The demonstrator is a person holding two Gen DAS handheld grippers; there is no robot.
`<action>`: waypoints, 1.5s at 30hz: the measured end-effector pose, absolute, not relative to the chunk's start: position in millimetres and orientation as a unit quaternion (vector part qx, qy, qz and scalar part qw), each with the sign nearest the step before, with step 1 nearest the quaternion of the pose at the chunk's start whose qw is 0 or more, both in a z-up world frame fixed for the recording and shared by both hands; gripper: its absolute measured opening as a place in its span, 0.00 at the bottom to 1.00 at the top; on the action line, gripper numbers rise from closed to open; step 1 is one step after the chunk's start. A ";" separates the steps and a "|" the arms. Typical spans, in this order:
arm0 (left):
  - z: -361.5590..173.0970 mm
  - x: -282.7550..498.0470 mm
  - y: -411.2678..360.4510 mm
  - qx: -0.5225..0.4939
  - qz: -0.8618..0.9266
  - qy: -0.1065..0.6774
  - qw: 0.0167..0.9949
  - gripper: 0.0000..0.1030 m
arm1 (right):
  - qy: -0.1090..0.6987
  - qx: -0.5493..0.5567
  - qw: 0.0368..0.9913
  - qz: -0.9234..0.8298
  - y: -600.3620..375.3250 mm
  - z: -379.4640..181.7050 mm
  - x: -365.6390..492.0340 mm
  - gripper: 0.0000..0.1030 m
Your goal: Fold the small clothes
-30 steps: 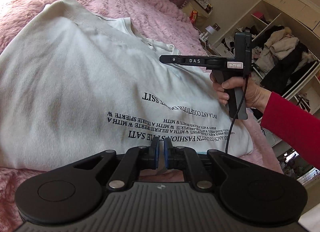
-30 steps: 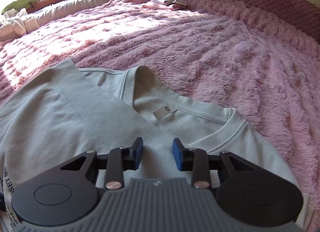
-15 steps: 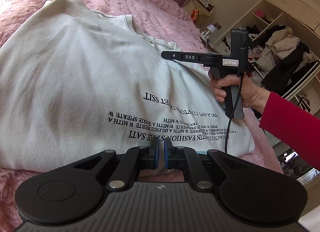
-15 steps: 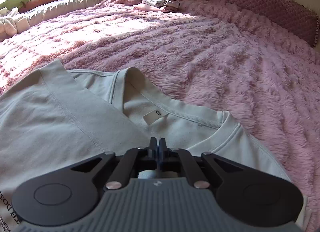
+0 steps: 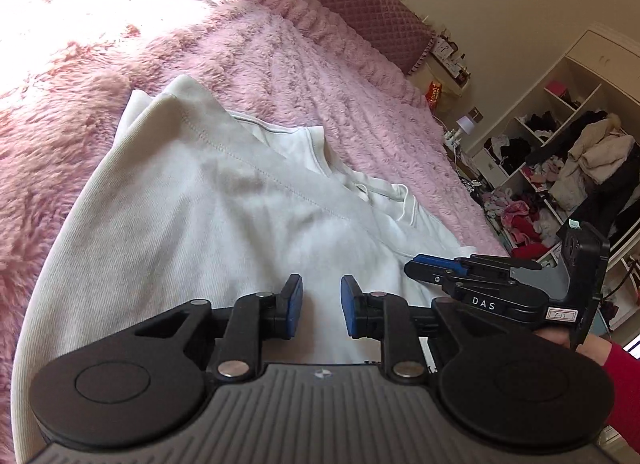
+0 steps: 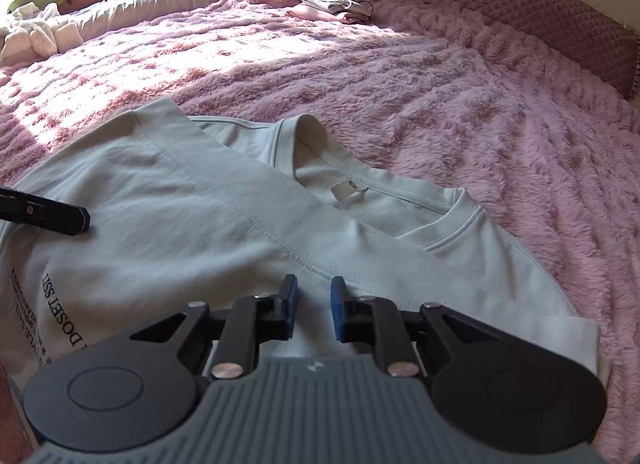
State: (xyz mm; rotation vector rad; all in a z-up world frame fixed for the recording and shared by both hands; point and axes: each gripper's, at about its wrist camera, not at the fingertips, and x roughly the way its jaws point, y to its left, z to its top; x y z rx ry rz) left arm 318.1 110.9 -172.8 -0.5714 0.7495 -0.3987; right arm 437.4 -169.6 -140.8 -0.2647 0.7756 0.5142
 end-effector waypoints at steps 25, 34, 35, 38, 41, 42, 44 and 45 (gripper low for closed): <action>-153.1 312.3 96.9 -0.190 -0.165 0.358 0.899 0.54 | 0.349 -0.167 0.916 0.101 -94.5 -141.5 480.1 0.35; -139.6 298.9 100.2 -0.192 -0.149 0.358 0.901 0.55 | 0.371 -0.184 0.899 0.142 -101.3 -136.5 379.0 0.35; -137.0 295.7 100.7 -0.190 -0.146 0.357 0.903 0.55 | 0.377 -0.178 0.898 0.144 -102.6 -137.3 367.6 0.35; -129.2 286.7 103.6 -0.188 -0.138 0.350 0.907 0.55 | 0.380 -0.174 0.897 0.142 -104.7 -137.6 335.9 0.35; -122.8 277.9 108.4 -0.190 -0.138 0.348 0.908 0.56 | 0.385 -0.166 0.896 0.144 -106.9 -134.8 308.3 0.35; -121.7 275.6 109.6 -0.188 -0.137 0.350 0.908 0.57 | 0.387 -0.164 0.896 0.145 -107.5 -133.1 301.5 0.35; -120.9 270.7 111.4 -0.180 -0.136 0.351 0.909 0.57 | 0.396 -0.153 0.893 0.152 -108.3 -130.5 284.4 0.36; -121.6 268.7 112.4 -0.176 -0.134 0.353 0.909 0.57 | 0.398 -0.152 0.892 0.153 -108.1 -130.2 277.8 0.36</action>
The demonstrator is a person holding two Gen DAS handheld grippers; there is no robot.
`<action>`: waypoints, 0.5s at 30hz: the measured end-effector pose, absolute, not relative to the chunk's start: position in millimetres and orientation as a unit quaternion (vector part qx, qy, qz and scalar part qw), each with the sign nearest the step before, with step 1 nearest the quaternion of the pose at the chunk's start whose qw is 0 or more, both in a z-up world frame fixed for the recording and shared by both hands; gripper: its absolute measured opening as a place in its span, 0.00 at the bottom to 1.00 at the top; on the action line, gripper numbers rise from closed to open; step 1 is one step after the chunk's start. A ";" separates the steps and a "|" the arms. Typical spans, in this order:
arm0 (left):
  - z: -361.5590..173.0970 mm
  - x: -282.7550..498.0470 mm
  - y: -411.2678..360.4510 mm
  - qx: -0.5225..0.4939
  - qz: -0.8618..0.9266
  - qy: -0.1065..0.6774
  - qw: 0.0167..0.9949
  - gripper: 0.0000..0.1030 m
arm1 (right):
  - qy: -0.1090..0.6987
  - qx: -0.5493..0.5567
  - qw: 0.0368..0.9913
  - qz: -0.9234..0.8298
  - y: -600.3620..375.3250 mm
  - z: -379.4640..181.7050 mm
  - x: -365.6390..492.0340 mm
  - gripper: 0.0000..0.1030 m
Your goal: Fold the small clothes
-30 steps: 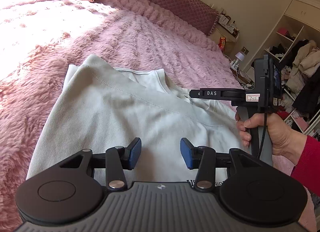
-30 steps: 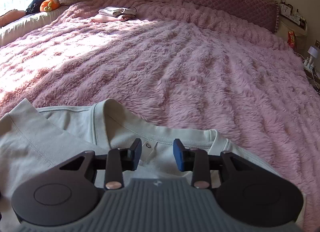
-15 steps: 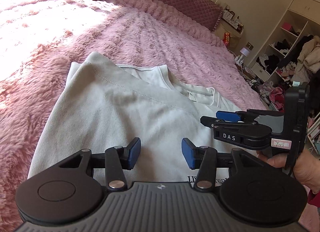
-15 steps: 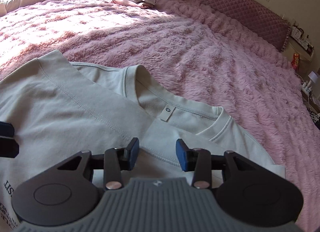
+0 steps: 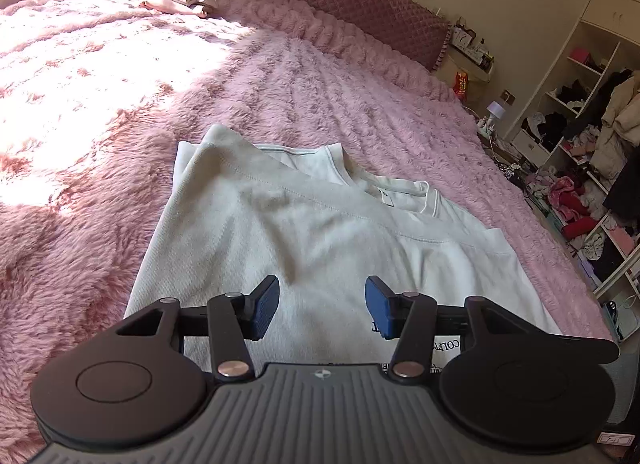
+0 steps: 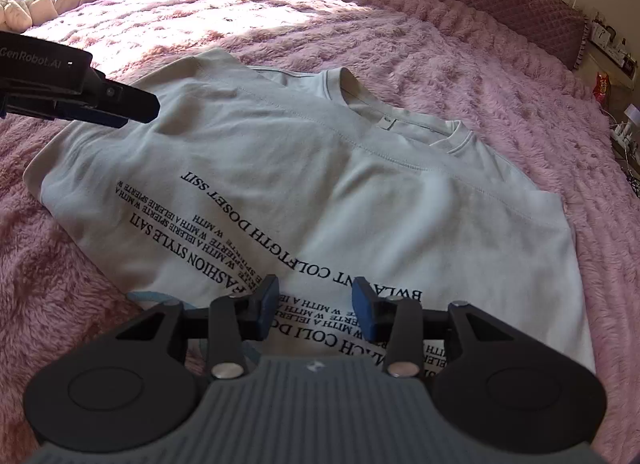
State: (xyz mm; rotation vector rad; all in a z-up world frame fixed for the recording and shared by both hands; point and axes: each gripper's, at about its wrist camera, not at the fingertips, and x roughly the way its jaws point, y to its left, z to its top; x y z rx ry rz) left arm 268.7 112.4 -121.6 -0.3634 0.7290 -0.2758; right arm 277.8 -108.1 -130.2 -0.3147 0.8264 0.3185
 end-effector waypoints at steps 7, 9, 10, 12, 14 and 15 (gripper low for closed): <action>-145.5 260.1 127.0 -0.173 -0.119 0.387 0.898 0.57 | 0.392 -0.166 0.893 0.145 -105.0 -142.8 234.8 0.37; -151.8 256.6 131.1 -0.171 -0.123 0.390 0.896 0.57 | 0.395 -0.160 0.894 0.138 -104.6 -146.0 234.9 0.37; -153.7 255.4 132.2 -0.170 -0.126 0.390 0.896 0.57 | 0.398 -0.159 0.893 0.136 -104.2 -147.6 236.0 0.37; -156.0 253.1 133.3 -0.165 -0.131 0.390 0.896 0.57 | 0.400 -0.163 0.892 0.133 -102.9 -150.4 239.3 0.38; -155.6 252.4 134.9 -0.166 -0.134 0.391 0.895 0.57 | 0.400 -0.167 0.891 0.132 -101.0 -150.7 240.8 0.38; -152.5 251.4 137.2 -0.177 -0.132 0.390 0.894 0.56 | 0.399 -0.170 0.891 0.130 -100.4 -149.7 240.7 0.39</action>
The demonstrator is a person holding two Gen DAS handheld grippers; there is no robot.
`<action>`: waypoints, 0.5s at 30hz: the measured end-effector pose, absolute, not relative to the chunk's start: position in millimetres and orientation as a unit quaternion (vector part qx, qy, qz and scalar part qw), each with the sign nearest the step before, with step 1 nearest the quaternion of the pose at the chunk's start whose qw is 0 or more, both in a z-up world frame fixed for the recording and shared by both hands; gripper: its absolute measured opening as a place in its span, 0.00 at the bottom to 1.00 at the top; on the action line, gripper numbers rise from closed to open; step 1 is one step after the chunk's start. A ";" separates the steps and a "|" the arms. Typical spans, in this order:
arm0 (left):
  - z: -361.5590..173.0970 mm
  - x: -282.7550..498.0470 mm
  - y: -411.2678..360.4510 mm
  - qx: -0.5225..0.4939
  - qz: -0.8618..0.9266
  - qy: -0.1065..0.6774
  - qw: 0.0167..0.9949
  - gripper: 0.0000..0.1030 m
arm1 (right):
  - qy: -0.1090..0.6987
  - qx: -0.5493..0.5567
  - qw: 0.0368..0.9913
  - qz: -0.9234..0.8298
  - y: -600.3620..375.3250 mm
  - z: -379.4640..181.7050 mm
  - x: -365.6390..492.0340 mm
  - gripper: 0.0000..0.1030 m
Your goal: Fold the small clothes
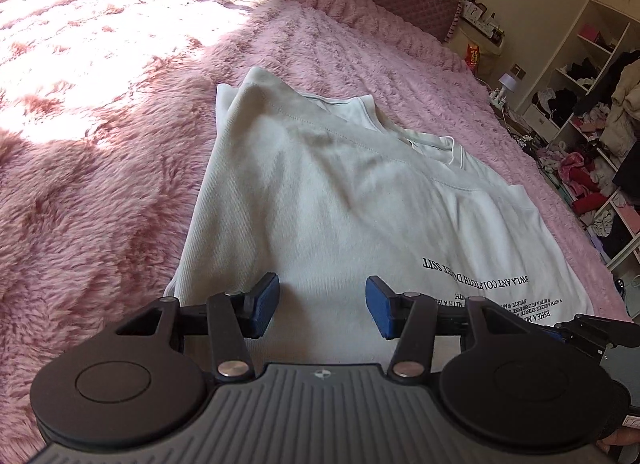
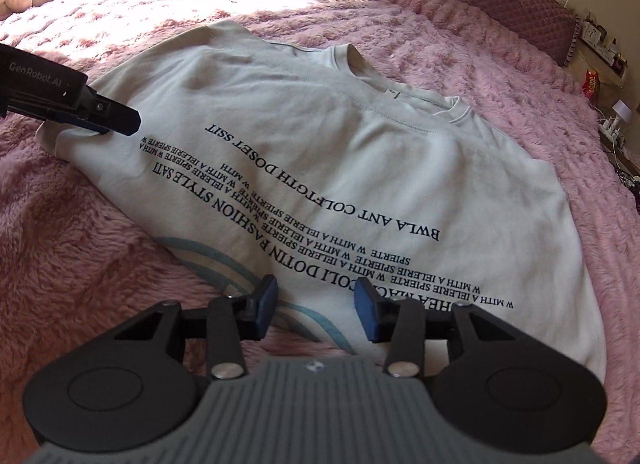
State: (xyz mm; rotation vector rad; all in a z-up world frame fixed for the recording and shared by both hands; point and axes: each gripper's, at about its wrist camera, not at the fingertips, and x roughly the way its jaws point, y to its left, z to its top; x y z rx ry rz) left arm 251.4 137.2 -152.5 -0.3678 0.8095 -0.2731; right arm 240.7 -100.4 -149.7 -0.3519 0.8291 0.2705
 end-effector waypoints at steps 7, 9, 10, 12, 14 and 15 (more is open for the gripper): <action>-111.5 254.5 172.9 -0.201 -0.143 0.354 0.902 0.61 | 0.333 -0.174 0.913 0.159 -76.8 -123.1 221.6 0.41; -110.4 264.0 188.2 -0.216 -0.130 0.361 0.898 0.62 | 0.312 -0.188 0.912 0.191 -56.4 -119.4 212.9 0.42; -112.4 268.2 194.7 -0.226 -0.128 0.367 0.893 0.62 | 0.299 -0.201 0.910 0.204 -44.4 -119.0 208.2 0.44; -121.9 278.0 208.6 -0.252 -0.127 0.380 0.881 0.62 | 0.273 -0.230 0.905 0.230 -18.2 -120.8 199.8 0.46; -135.0 286.7 220.9 -0.289 -0.131 0.393 0.863 0.62 | 0.266 -0.253 0.897 0.247 4.9 -125.7 196.5 0.48; -142.6 291.5 226.6 -0.312 -0.131 0.400 0.852 0.62 | 0.270 -0.268 0.890 0.252 20.6 -131.5 196.9 0.48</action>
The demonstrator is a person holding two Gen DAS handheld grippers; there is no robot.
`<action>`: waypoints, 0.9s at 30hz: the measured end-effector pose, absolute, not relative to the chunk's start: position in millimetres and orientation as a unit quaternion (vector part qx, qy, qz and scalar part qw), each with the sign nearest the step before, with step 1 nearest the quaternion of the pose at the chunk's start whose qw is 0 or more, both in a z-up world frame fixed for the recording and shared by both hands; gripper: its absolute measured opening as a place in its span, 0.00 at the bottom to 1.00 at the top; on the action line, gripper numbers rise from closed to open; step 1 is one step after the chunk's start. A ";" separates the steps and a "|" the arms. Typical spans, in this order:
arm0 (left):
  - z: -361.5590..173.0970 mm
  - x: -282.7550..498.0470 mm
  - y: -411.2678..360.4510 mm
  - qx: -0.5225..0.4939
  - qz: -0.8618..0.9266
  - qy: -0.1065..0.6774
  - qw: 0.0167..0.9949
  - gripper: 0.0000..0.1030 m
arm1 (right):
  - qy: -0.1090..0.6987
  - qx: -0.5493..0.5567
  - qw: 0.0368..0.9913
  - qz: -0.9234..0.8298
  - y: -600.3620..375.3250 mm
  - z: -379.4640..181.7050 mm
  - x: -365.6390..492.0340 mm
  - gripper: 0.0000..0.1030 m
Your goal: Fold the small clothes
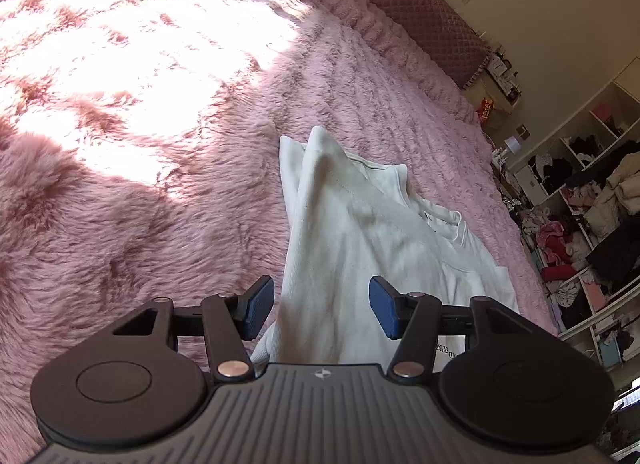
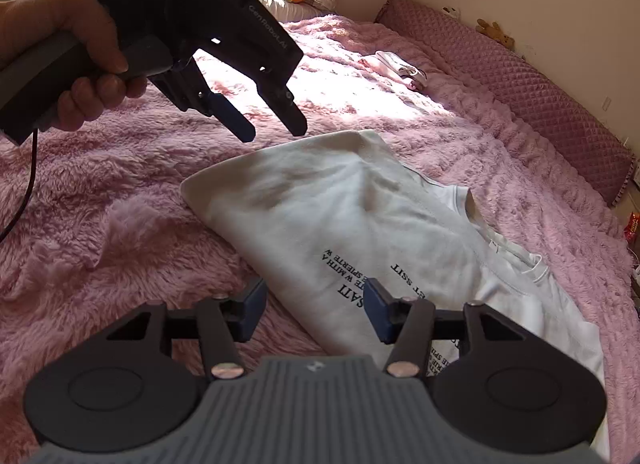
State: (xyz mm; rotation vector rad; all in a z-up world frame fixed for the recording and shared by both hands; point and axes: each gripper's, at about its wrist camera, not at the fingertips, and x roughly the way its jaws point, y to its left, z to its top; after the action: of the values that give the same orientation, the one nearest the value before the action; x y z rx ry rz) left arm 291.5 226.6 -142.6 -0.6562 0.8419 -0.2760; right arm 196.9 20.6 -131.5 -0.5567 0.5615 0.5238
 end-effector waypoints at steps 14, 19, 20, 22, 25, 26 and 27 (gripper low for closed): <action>-187.6 369.7 235.4 -0.360 -0.161 0.451 0.801 0.62 | 0.179 -0.391 0.870 0.240 118.2 -171.3 207.2 0.49; -194.3 400.8 228.2 -0.369 -0.175 0.447 0.796 0.65 | 0.139 -0.420 0.866 0.232 139.9 -181.4 207.8 0.51; -196.0 406.6 225.4 -0.369 -0.179 0.448 0.795 0.69 | 0.130 -0.426 0.865 0.230 142.9 -183.4 207.2 0.51; -196.8 417.4 220.6 -0.365 -0.182 0.448 0.795 0.71 | 0.124 -0.428 0.866 0.227 146.0 -184.8 206.9 0.48; -195.9 427.7 217.0 -0.367 -0.183 0.450 0.794 0.73 | 0.133 -0.421 0.868 0.230 147.9 -184.1 205.5 0.31; -195.9 429.8 216.7 -0.370 -0.182 0.450 0.792 0.75 | 0.134 -0.423 0.866 0.231 149.3 -184.8 204.5 0.26; -195.7 431.6 215.7 -0.374 -0.180 0.449 0.791 0.76 | 0.132 -0.428 0.864 0.230 151.1 -185.9 203.1 0.24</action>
State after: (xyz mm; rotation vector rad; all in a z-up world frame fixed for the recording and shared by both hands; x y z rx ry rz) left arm 431.6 215.7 -195.7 -0.8045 0.9664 -0.3875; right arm 203.1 151.1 -185.9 -0.8974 0.2763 0.4812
